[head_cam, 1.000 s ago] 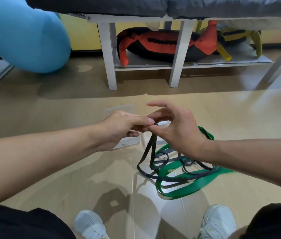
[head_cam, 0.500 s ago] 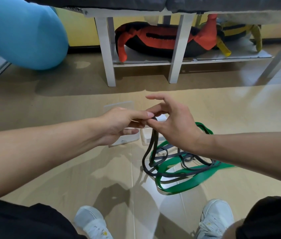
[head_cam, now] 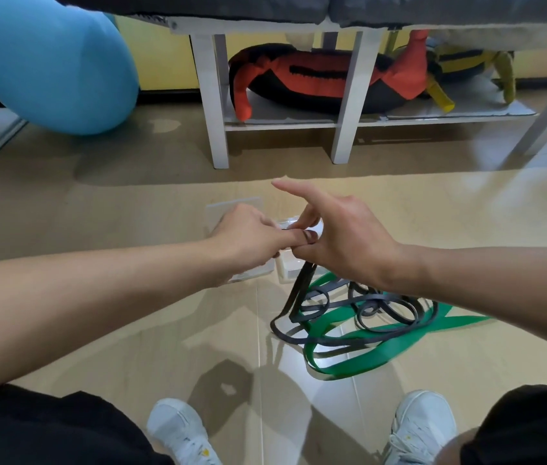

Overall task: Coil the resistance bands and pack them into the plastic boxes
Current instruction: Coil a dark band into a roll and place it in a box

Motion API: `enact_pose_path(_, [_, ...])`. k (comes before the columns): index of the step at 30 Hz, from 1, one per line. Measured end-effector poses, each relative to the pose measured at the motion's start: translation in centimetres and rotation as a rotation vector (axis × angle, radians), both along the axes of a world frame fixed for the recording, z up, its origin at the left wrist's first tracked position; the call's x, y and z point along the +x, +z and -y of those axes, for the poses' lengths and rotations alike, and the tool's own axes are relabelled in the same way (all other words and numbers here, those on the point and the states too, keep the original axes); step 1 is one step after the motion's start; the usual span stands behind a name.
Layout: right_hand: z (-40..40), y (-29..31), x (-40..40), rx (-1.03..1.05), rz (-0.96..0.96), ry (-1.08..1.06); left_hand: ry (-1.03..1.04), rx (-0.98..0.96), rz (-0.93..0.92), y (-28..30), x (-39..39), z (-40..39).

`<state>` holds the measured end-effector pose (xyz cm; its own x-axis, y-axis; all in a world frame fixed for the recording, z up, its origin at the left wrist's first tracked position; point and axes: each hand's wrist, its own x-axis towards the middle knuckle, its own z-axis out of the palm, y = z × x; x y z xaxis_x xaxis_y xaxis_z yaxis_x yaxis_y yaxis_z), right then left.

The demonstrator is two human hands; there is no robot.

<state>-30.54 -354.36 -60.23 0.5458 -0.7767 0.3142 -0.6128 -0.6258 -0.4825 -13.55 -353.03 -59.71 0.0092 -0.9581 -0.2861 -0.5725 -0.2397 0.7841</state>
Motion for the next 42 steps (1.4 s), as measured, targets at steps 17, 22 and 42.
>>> enact_pose_path(17, [-1.0,-0.8,0.1,0.116,0.403,-0.059,-0.205,0.172,-0.617,-1.1,3.2,1.0])
enact_pose_path(22, [-1.0,-0.3,0.1,0.071,0.367,-0.056,-0.223,0.229,-0.568,-0.5,3.1,0.9])
enact_pose_path(42, [-0.9,-0.7,-0.5,0.157,0.346,-0.088,-0.086,0.082,-0.457,-0.5,2.1,0.8])
